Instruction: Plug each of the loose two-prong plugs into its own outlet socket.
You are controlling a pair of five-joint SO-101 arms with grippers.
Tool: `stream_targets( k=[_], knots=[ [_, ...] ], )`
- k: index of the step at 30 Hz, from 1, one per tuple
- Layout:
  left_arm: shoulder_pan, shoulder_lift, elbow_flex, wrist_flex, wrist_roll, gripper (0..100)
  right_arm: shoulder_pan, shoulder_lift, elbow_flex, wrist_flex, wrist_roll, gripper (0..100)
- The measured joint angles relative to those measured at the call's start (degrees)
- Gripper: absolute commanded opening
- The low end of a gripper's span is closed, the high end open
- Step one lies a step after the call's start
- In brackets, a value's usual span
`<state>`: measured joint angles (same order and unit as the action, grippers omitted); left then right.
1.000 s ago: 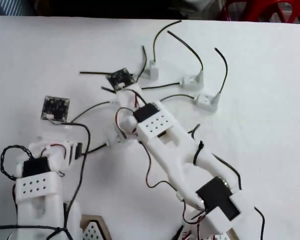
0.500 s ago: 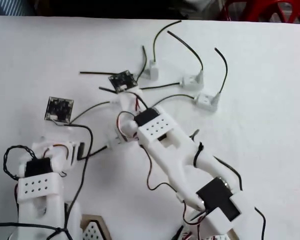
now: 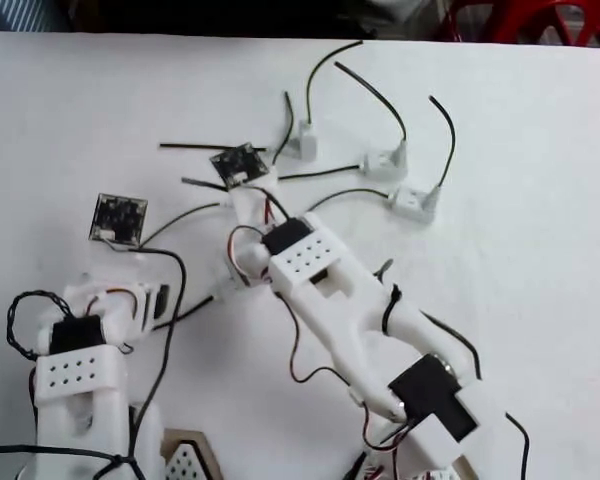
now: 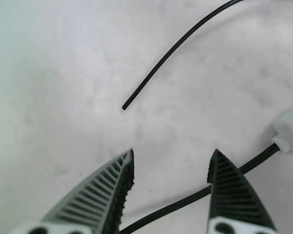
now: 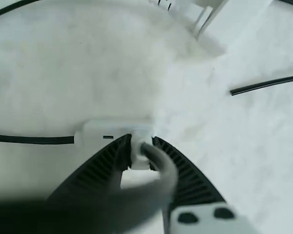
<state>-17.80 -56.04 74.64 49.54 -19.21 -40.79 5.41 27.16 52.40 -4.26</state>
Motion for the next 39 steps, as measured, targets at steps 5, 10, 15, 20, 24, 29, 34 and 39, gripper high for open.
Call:
stream_targets(
  k=[5,10,15,20,24,29,34,39],
  knots=[
    [0.0,0.0,0.0,0.0,0.0,24,-0.1,-0.1,0.4,-0.2,4.0,1.7],
    [0.0,0.0,0.0,0.0,0.0,24,-0.4,-5.1,4.9,-0.3,4.1,1.7],
    [0.0,0.0,0.0,0.0,0.0,24,-0.9,-12.3,12.7,-3.0,4.1,1.6],
    [0.0,0.0,0.0,0.0,0.0,24,-0.9,-13.4,17.3,-8.8,8.1,1.6],
    [0.0,0.0,0.0,-0.1,0.0,24,-0.9,-13.0,17.4,-9.3,9.5,1.6],
    [0.0,0.0,0.0,-0.1,0.0,24,-0.9,-11.5,16.7,-8.7,9.8,1.6],
    [0.0,0.0,0.0,-0.1,0.0,24,-0.9,-11.4,16.3,-5.5,9.8,1.6],
    [0.0,0.0,0.0,-0.1,0.0,24,-0.9,-11.4,16.3,-1.8,9.8,1.6]
  ],
)
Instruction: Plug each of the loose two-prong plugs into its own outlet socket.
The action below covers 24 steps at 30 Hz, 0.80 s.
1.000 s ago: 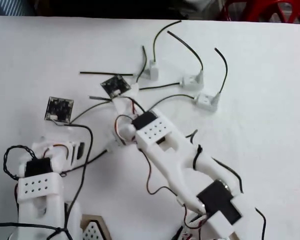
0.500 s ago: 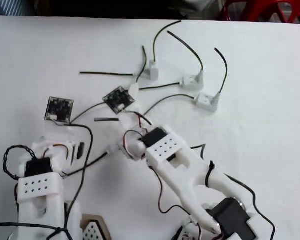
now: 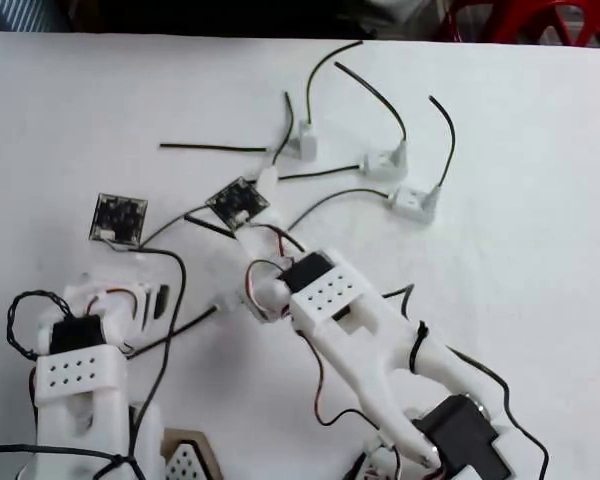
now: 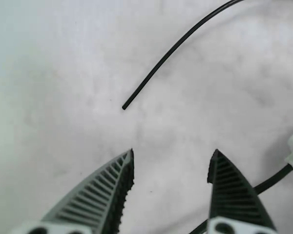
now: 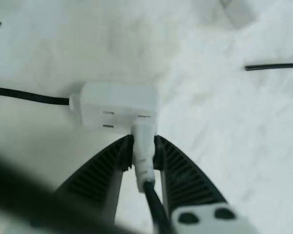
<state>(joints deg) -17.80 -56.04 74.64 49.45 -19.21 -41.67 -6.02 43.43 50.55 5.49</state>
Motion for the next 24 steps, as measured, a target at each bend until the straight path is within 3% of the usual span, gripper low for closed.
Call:
stream_targets(
  k=[5,13,24],
  knots=[
    [0.0,0.0,0.0,0.0,0.0,24,-0.1,0.9,0.5,3.4,3.0,1.6],
    [0.0,0.0,0.0,0.0,0.0,24,-0.8,4.4,-0.1,-0.2,4.0,1.6],
    [0.1,0.0,0.0,0.0,0.0,24,1.3,4.7,-3.5,-2.2,-0.3,2.1]
  ],
)
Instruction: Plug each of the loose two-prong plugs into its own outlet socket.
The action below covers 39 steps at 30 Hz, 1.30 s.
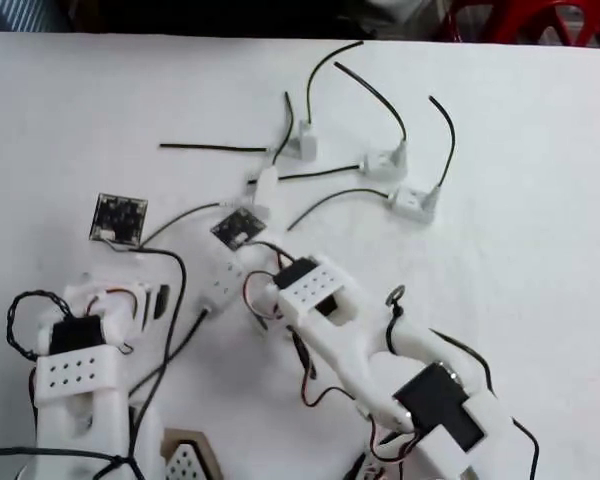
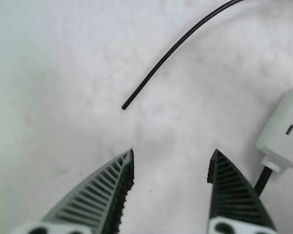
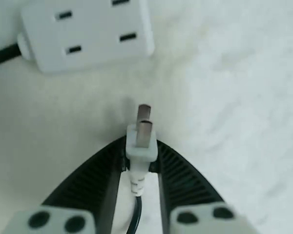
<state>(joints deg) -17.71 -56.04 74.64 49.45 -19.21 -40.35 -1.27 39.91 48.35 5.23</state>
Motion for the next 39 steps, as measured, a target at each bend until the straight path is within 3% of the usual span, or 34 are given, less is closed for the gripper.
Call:
stream_targets(
  k=[3,10,24,36,39],
  knots=[
    [0.0,0.0,0.0,0.0,0.0,24,1.4,0.1,-3.3,-0.3,-0.1,2.7],
    [0.0,0.0,0.0,0.0,0.0,24,1.3,0.1,-11.8,7.1,-0.7,17.2],
    [0.0,0.0,0.0,0.0,0.0,24,1.5,-3.9,-14.2,11.8,-2.7,9.5],
    [0.0,0.0,0.0,0.0,0.0,24,1.6,-3.9,-8.5,1.9,-2.7,8.8],
    [0.0,0.0,0.0,0.0,0.0,24,0.8,-4.3,-8.5,1.7,-2.7,2.3]
  ],
)
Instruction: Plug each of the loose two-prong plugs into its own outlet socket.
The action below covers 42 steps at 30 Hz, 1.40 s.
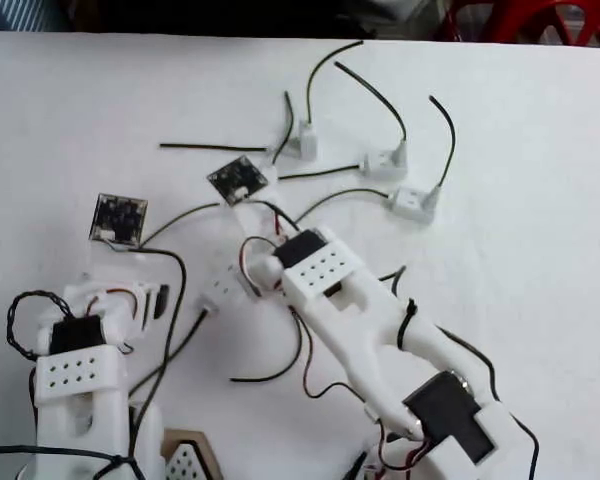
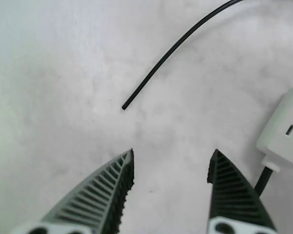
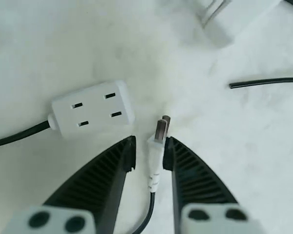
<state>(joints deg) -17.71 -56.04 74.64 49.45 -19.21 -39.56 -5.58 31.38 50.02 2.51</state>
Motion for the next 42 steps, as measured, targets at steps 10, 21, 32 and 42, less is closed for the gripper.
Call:
stream_targets(
  k=[10,21,32,42],
  knots=[
    [0.0,0.0,0.0,0.0,0.0,24,-2.2,1.1,4.7,-11.3,0.0,2.9],
    [0.0,0.0,0.1,0.0,0.0,24,13.9,8.5,-3.3,2.5,2.9,2.9],
    [0.0,0.0,0.1,0.0,0.0,24,21.2,-8.1,-5.2,25.0,8.4,3.2],
    [0.0,0.0,0.1,0.0,0.0,24,8.3,-7.4,0.8,5.1,8.4,3.1]
  ],
)
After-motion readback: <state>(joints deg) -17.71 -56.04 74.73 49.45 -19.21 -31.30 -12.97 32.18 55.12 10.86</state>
